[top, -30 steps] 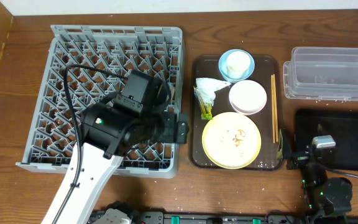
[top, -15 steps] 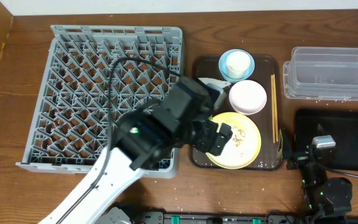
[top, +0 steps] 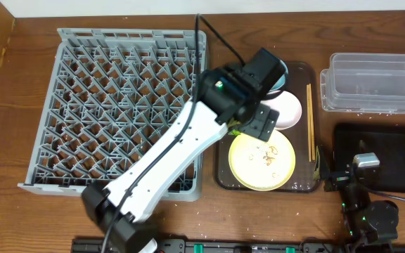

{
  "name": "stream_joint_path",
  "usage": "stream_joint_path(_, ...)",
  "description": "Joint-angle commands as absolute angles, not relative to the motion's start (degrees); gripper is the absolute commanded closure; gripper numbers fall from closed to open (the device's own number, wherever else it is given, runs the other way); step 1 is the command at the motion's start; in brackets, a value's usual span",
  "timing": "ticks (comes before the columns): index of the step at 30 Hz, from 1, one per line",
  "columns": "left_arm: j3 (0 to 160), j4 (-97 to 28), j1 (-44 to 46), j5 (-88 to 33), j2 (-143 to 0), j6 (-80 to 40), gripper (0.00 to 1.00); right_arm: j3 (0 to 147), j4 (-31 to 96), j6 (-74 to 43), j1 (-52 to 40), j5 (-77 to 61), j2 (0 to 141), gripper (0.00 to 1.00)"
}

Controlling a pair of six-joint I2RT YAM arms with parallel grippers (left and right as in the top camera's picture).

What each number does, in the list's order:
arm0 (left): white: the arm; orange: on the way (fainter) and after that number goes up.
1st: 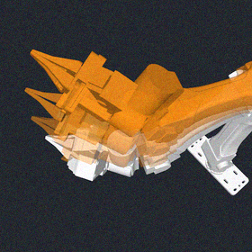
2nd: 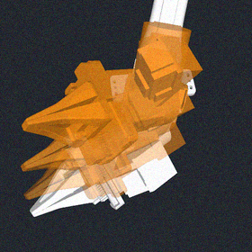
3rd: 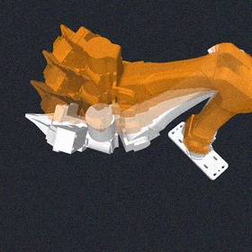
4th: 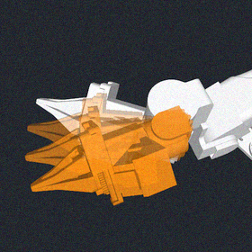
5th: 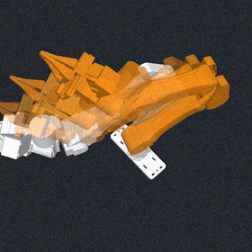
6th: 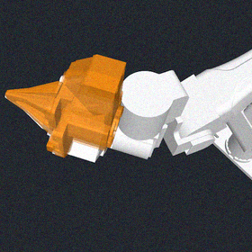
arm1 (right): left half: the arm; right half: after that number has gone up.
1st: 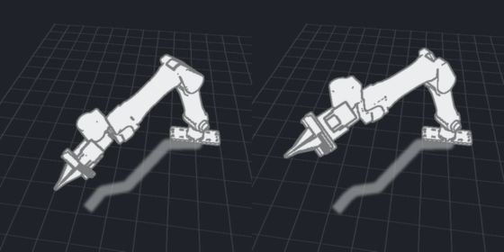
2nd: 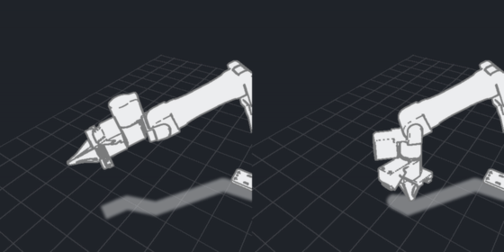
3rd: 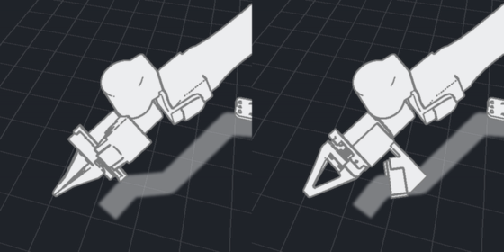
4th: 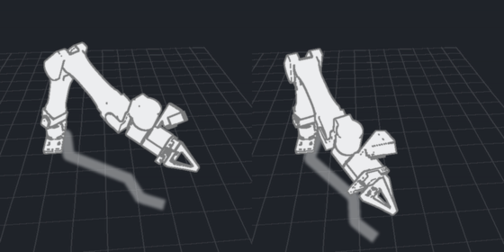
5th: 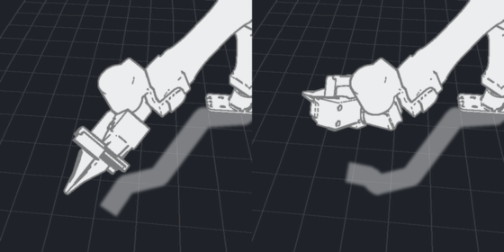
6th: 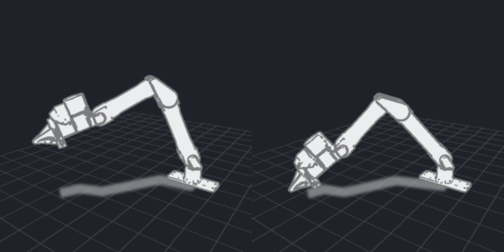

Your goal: Sort waste into correct bins and load items into the dishwasher

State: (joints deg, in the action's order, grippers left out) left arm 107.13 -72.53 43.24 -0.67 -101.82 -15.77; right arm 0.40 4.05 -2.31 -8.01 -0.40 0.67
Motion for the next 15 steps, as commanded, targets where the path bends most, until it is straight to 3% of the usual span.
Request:
stream_joint_path(1, 108.0, -71.7, 43.4, 1.5, -104.0, -23.5, 0.05, 0.3, 4.3, -2.1, -7.6, -0.3, 0.3, 0.01)
stream_joint_path(7, 108.0, -70.3, 43.4, 1.6, -106.6, -27.7, 0.06, 0.3, 4.3, -2.1, -7.6, -0.3, 0.3, 0.01)
stream_joint_path(9, 108.0, -69.5, 43.4, 3.1, -107.0, -27.8, 0.13, 0.3, 4.3, -2.1, -7.6, -0.3, 0.3, 0.01)
stream_joint_path(15, 106.4, -67.7, 43.4, 14.2, -107.5, -37.2, 0.24, 0.3, 4.3, -2.1, -7.6, -0.3, 0.3, 0.01)
